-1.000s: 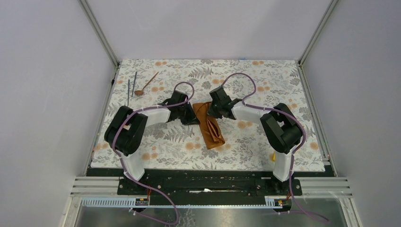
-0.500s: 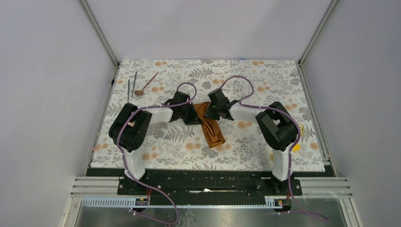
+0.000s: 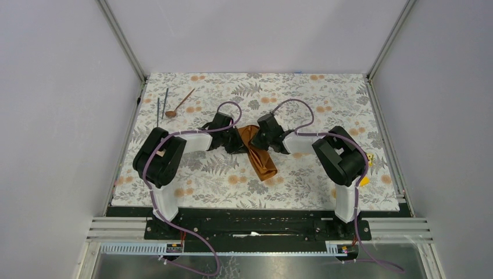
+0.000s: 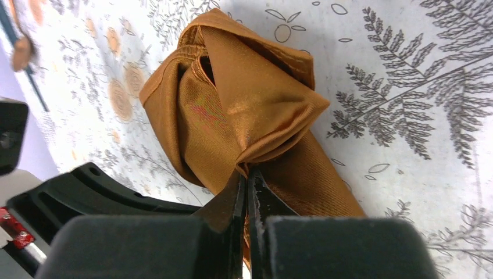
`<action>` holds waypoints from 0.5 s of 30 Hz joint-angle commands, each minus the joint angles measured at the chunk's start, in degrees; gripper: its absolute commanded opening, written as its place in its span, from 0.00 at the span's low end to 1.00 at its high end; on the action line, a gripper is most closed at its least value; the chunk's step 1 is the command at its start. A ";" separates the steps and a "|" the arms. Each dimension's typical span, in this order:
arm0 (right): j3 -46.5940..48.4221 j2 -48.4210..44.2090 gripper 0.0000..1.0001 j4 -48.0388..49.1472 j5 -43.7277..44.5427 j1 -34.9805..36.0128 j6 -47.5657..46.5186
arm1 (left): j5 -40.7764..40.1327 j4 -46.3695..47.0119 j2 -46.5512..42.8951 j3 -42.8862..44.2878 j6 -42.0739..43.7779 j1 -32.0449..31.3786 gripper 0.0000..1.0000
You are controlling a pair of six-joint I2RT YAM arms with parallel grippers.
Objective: Fold the napkin into a case and place the utensils inside
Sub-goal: Fold the 2/3-rectangle-folded napkin at the center of the board.
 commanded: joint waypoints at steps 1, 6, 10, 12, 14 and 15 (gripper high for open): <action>-4.93 1.55 0.00 6.73 1.04 0.85 4.00 | -3.64 -2.29 -2.75 -2.29 2.08 -0.18 0.14; -7.08 1.98 0.00 8.53 1.32 0.68 3.51 | -4.08 -4.61 -9.65 -3.86 2.08 -0.09 0.42; -7.73 1.00 0.00 9.25 1.50 0.59 3.64 | -3.08 -5.47 -12.30 -4.20 0.67 -0.11 0.55; -7.60 0.71 0.00 9.20 1.37 0.45 3.74 | -1.58 -5.15 -10.86 -3.64 -0.04 -0.07 0.55; -7.33 0.74 0.00 9.27 1.24 0.49 3.89 | -0.09 -3.69 -9.29 -3.49 -1.16 -0.11 0.56; -7.18 0.80 0.00 9.28 1.01 0.42 3.86 | 0.51 -2.67 -8.68 -3.58 -1.77 -0.13 0.56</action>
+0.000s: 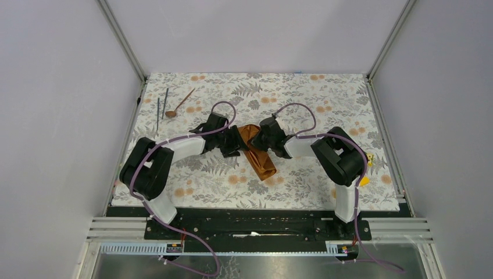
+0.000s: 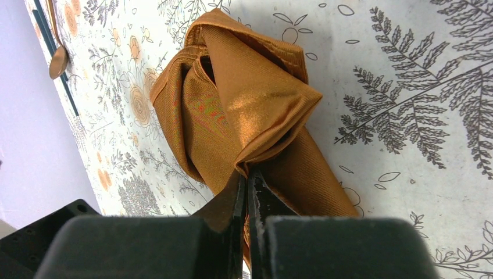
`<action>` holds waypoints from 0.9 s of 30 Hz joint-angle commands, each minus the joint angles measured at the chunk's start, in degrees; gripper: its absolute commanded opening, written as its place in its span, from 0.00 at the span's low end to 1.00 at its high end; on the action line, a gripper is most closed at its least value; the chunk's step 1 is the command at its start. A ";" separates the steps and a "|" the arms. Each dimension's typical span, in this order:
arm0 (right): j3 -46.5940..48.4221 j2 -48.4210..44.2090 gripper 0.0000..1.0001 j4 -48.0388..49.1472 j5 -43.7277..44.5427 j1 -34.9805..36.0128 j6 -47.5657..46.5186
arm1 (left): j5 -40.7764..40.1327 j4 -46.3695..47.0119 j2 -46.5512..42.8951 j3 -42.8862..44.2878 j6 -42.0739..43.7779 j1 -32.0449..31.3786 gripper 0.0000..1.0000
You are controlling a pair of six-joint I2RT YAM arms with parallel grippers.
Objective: Fold the napkin into a case and place the utensils inside
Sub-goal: Fold the 2/3-rectangle-folded napkin at the center of the board.
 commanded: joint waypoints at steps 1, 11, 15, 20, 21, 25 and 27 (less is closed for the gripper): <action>-0.87 1.04 0.00 -3.14 0.79 0.42 -0.12 | 2.24 3.23 2.12 0.51 -2.47 -0.15 0.57; -0.63 1.35 0.00 -2.51 -0.33 0.42 -0.38 | 1.06 8.76 4.82 -0.75 -4.79 -0.24 0.59; -0.58 1.25 0.00 -2.44 -0.35 0.38 -0.63 | 0.83 10.26 4.04 -2.27 -6.31 -0.24 0.62; -0.67 1.42 0.00 -2.23 -0.61 0.44 -0.28 | 2.18 11.14 6.81 -0.56 -7.62 -0.88 0.62; -0.59 1.42 0.00 -2.29 -0.69 0.37 -0.32 | 1.80 10.75 7.18 -0.23 -7.61 -1.13 0.62; -0.21 1.10 0.00 -2.28 -0.90 0.47 -1.08 | -1.63 6.59 8.76 0.96 -6.73 -1.90 0.59; -0.10 0.91 0.00 -2.34 -1.38 0.41 -1.80 | -2.85 4.65 10.02 1.03 -6.62 -2.08 0.56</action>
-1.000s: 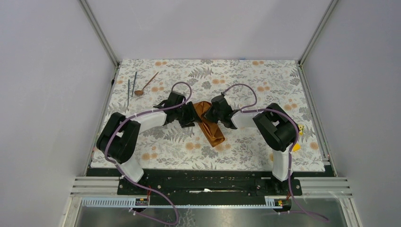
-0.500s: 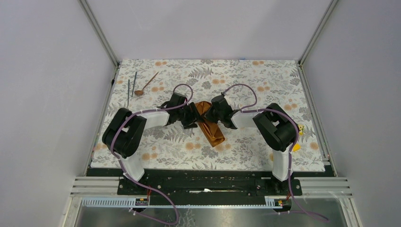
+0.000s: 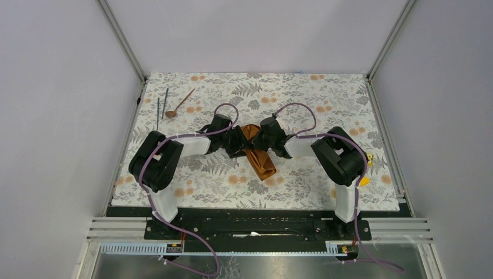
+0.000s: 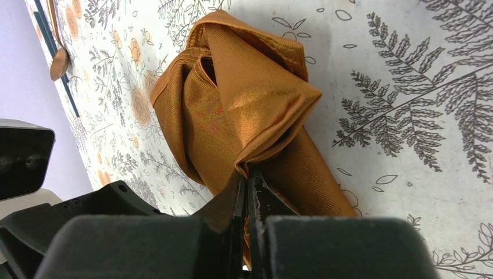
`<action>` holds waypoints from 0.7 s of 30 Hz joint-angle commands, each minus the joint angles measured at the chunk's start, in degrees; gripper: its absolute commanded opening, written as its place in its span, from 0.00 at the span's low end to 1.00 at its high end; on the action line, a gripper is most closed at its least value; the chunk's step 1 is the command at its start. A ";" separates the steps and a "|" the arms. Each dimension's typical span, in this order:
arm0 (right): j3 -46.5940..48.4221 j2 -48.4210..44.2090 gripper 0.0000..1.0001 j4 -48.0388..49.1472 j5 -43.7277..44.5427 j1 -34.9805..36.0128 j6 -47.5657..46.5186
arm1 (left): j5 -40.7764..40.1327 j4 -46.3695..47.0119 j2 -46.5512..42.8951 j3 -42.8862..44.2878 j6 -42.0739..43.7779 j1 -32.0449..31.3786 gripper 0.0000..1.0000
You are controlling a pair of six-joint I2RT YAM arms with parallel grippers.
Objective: Fold the napkin into a case and place the utensils inside
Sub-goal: Fold the 2/3-rectangle-folded napkin at the center of the board.
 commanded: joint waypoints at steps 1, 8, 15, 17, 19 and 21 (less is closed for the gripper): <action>-0.02 0.84 0.00 -2.60 -1.33 0.61 -2.13 | -5.30 -4.11 4.71 1.11 0.83 -1.24 0.54; 0.52 -1.34 0.10 -3.58 -4.42 0.58 -6.41 | -8.60 -6.09 8.34 -0.62 1.25 -1.15 0.38; 3.29 -6.42 0.39 -8.40 -11.08 -2.02 -15.16 | -9.26 -5.97 9.43 -2.46 1.99 -1.02 0.26; 3.93 -8.83 0.49 -10.15 -13.35 -3.42 -18.63 | -9.27 -6.00 9.36 -2.85 2.18 -0.83 0.25; 4.99 -10.69 0.58 -13.45 -13.55 -4.85 -23.20 | -9.43 -6.31 9.18 -2.90 2.37 -0.72 0.25; 6.32 -11.46 0.66 -16.16 -15.94 -6.86 -26.39 | -9.76 -6.64 8.72 -3.03 2.75 -0.71 0.25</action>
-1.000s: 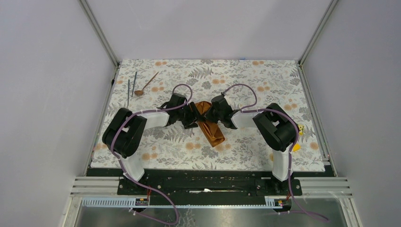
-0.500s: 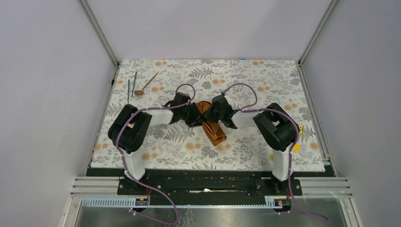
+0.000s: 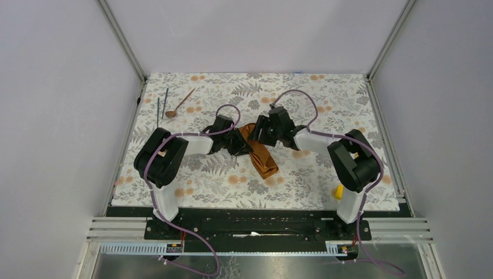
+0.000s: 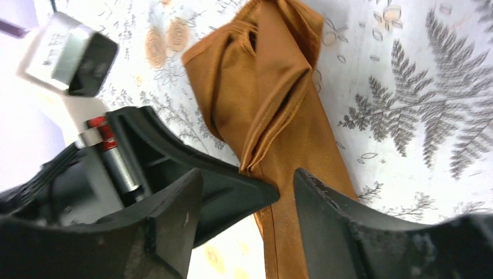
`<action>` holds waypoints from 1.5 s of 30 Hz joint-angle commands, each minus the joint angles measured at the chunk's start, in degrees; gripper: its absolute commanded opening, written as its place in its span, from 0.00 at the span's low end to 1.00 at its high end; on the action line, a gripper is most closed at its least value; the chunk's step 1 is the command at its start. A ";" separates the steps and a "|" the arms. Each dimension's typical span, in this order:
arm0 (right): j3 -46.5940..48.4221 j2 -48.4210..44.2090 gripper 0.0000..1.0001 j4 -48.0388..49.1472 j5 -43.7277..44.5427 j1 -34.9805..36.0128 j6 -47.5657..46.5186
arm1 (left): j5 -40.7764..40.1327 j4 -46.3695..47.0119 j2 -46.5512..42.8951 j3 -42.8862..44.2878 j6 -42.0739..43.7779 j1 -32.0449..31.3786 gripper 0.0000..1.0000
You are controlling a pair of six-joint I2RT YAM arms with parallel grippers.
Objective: Fold the napkin into a case and place the utensils inside
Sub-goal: Fold the 2/3-rectangle-folded napkin at the center of the board.
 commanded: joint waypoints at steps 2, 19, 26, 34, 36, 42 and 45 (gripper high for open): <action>4.15 -5.36 0.77 -6.02 -8.29 -5.28 -10.95 | -9.65 -10.09 4.25 -3.80 4.32 -0.14 0.24; 10.58 13.82 0.78 13.17 -32.32 -13.01 -7.09 | -9.59 -11.25 2.59 -3.46 4.72 -0.12 0.22; 10.77 14.35 0.61 13.78 -31.64 -13.10 -8.59 | -10.06 -11.56 1.97 -3.46 4.95 -0.16 0.22; 11.63 14.10 0.33 13.83 -31.32 -13.10 -9.29 | -10.47 -11.91 1.45 -3.12 5.31 -0.30 0.22; 12.17 14.71 0.20 14.32 -31.79 -13.10 -8.63 | -10.99 -12.34 1.21 -2.95 5.53 -0.46 0.22; 11.94 13.37 0.00 13.69 -31.58 -13.01 -7.96 | -10.90 -13.88 -3.78 -2.17 7.64 -0.53 0.46; 12.15 13.01 0.00 13.28 -30.96 -12.80 -7.38 | -9.91 -17.80 -8.23 0.51 10.23 -0.47 0.55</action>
